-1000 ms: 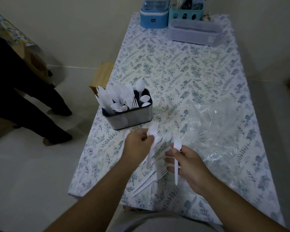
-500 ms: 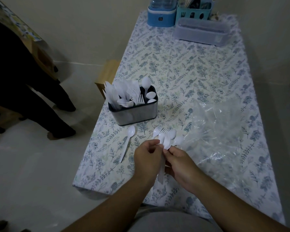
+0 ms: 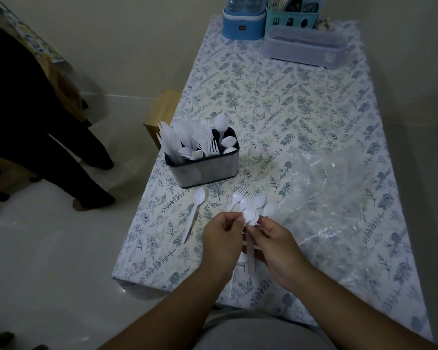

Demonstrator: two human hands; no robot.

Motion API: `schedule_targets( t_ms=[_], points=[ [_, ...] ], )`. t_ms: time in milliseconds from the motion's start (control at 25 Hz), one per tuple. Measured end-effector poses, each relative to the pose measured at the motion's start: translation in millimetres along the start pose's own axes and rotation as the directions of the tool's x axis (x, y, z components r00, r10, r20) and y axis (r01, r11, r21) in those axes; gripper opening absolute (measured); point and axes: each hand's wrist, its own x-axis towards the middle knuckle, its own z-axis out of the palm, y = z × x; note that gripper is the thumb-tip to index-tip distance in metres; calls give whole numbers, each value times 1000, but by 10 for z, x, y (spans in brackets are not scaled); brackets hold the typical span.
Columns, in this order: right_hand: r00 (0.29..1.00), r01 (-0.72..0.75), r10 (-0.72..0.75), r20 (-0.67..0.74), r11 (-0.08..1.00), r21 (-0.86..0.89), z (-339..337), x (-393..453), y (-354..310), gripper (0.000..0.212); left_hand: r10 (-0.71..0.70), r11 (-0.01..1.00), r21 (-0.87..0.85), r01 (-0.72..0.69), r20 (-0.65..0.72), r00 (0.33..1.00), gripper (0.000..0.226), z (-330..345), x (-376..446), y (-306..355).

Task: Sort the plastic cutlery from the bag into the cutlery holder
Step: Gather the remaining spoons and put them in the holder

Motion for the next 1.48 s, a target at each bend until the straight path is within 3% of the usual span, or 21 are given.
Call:
schedule_targets(
  t_ms=[120, 240, 440, 520, 680, 800, 960, 1120, 1280, 1400, 1480],
  points=[
    [1000, 25, -25, -13, 998, -62, -37, -29, 16, 17, 26, 991, 127, -35, 70, 997, 12, 51, 21, -33],
    [996, 73, -76, -38, 996, -58, -79, -65, -6, 24, 31, 978, 205, -47, 80, 996, 9, 58, 64, -15],
    [993, 95, -101, -60, 990, -104, -158, -77, -8, 39, -101, 988, 126, 89, 93, 991, 5, 127, 92, -33],
    [993, 90, -98, -63, 989, -120, -199, -69, -16, 42, -53, 981, 192, 30, 119, 991, 4, 148, 96, 12],
    [990, 60, -68, -127, 996, -68, -272, -79, -51, 43, 218, 811, 532, -242, 110, 970, 9, 71, 367, 114],
    [991, 18, -22, -130, 999, -30, -315, -71, -5, 52, 267, 669, 698, -255, 95, 959, 31, 42, 724, 87],
    [994, 19, -23, -111, 999, -35, -351, -114, -41, 40, 276, 578, 756, -308, 174, 945, 34, 168, 925, 75],
    [991, 11, -16, -134, 999, -37, -405, -120, -40, 36, 311, 576, 731, -367, 219, 925, 32, 266, 959, 18],
    [989, 2, -7, -145, 999, -35, -435, -113, -35, 36, 428, 431, 751, -500, 318, 846, 25, 279, 984, -5],
    [989, 6, -11, -146, 999, -31, -452, -101, -41, 35, 437, 308, 762, -570, 419, 796, 25, 209, 995, -36],
    [989, 10, -15, -146, 999, -37, -446, -91, -47, 36, 431, 287, 753, -592, 450, 782, 27, 171, 1010, -69]
  ],
)
